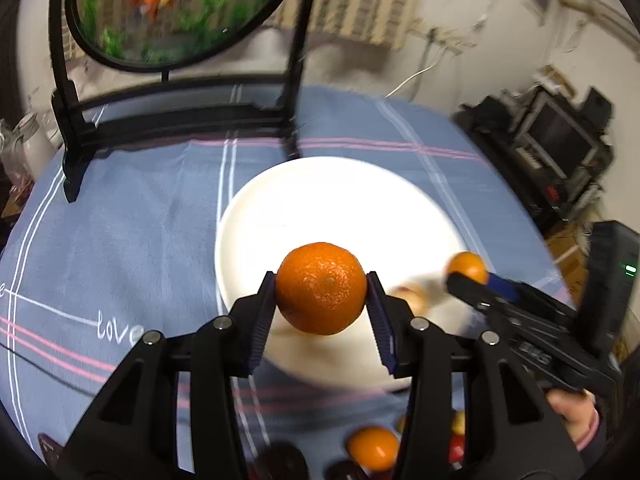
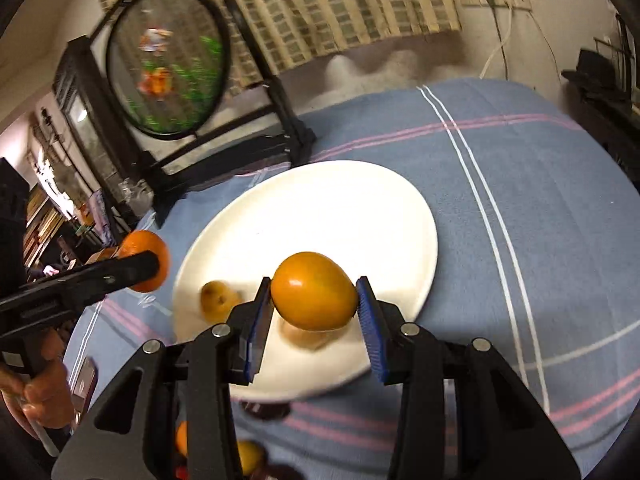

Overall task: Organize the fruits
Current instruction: 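Place both fruits on the white plate and open both tools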

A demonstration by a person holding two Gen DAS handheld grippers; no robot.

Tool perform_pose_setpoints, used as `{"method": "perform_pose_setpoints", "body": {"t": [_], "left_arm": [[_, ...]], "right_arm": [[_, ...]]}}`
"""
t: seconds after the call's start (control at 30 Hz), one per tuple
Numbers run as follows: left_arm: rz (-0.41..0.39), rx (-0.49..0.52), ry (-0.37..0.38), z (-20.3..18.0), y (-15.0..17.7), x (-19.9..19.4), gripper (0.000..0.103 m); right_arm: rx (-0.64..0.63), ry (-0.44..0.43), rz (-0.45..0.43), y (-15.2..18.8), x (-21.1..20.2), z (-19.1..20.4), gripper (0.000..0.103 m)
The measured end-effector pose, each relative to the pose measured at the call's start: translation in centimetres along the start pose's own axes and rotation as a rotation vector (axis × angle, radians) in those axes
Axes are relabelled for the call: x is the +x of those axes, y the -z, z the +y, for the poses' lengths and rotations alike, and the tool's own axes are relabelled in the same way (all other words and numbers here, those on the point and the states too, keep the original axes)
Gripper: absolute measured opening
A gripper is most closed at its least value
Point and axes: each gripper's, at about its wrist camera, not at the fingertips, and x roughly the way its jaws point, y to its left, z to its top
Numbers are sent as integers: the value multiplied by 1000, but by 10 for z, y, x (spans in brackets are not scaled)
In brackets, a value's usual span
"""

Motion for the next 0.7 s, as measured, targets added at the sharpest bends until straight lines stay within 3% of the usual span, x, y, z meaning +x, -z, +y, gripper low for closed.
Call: {"method": "perform_pose_setpoints", "body": {"t": [0.2, 0.4, 0.43, 0.57, 0.7], "left_arm": [[87, -49, -38, 18, -10, 50, 45], [120, -46, -74, 17, -8, 66, 47], [119, -48, -83, 16, -8, 64, 48], [44, -25, -113, 11, -7, 29, 70], [-72, 36, -141, 3, 16, -39, 82]], "right_arm": [[13, 15, 40, -11, 30, -9, 42], [-10, 36, 71, -10, 41, -7, 46], [-18, 39, 71, -10, 40, -5, 48], [-14, 23, 34, -11, 17, 0, 56], [-91, -8, -28, 1, -29, 22, 61]]}}
